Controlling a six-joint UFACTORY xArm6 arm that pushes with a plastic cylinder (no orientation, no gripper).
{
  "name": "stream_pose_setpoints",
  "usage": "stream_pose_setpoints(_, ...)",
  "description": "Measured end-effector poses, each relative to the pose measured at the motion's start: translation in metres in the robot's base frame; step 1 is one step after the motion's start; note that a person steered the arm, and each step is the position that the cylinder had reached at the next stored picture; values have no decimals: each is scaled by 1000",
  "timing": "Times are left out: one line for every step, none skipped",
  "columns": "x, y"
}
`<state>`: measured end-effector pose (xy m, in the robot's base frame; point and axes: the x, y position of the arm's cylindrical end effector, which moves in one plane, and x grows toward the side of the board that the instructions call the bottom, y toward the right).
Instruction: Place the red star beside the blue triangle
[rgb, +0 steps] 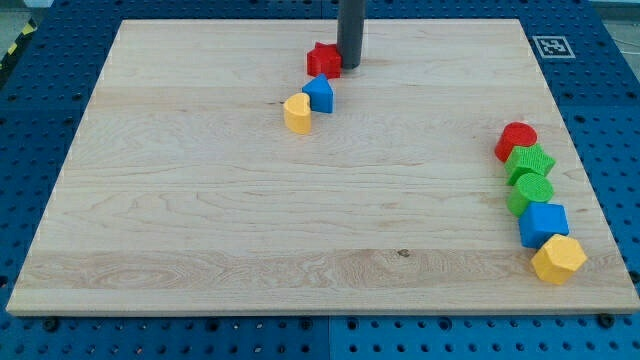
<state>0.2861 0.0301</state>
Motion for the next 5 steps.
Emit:
stream_pose_setpoints(0,-7)
stream_pose_setpoints(-1,-7)
stream_pose_setpoints(-29,19)
stream_pose_setpoints(-33,1)
stream_pose_setpoints(-29,-22)
